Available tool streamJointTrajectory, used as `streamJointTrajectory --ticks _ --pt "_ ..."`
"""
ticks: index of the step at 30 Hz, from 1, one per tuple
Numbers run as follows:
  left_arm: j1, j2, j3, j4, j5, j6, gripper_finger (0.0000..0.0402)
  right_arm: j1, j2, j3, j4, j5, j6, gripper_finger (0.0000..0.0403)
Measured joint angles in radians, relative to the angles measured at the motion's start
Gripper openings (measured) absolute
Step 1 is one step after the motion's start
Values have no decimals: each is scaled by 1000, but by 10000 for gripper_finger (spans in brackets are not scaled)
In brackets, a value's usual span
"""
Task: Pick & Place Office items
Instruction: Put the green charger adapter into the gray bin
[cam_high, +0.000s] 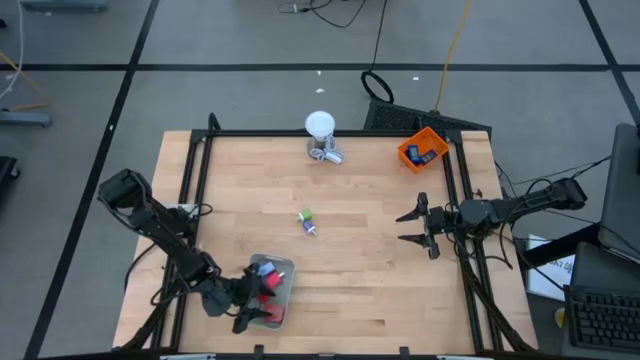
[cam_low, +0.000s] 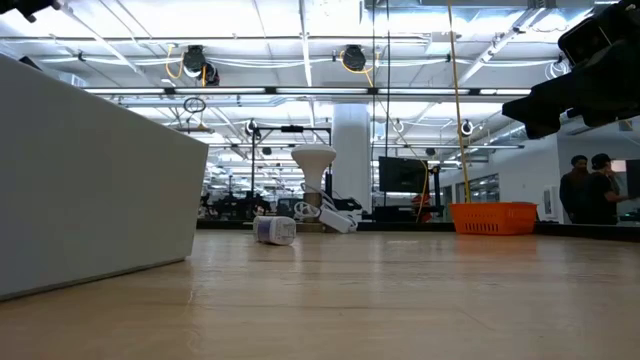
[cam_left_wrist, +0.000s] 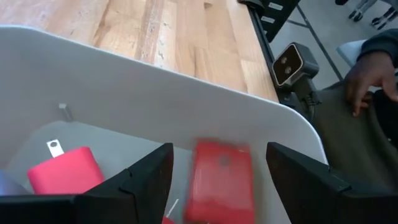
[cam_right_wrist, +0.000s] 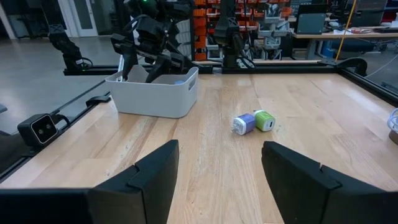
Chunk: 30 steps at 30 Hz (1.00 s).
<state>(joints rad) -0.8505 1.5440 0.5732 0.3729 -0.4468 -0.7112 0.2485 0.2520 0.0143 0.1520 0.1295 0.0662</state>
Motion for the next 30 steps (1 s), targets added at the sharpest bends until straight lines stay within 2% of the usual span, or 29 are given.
streamJointTrajectory --ticks 8,16,23,30 --pt "22 0 0 9 5 0 247 0 0 0 0 0 0 220" --pt "75 0 0 133 2 3 236 0 0 0 0 0 0 220" --pt "136 0 0 251 -11 139 226 0 0 0 0 0 0 220" --pt "241 0 0 259 -91 189 207 0 0 0 0 0 0 220"
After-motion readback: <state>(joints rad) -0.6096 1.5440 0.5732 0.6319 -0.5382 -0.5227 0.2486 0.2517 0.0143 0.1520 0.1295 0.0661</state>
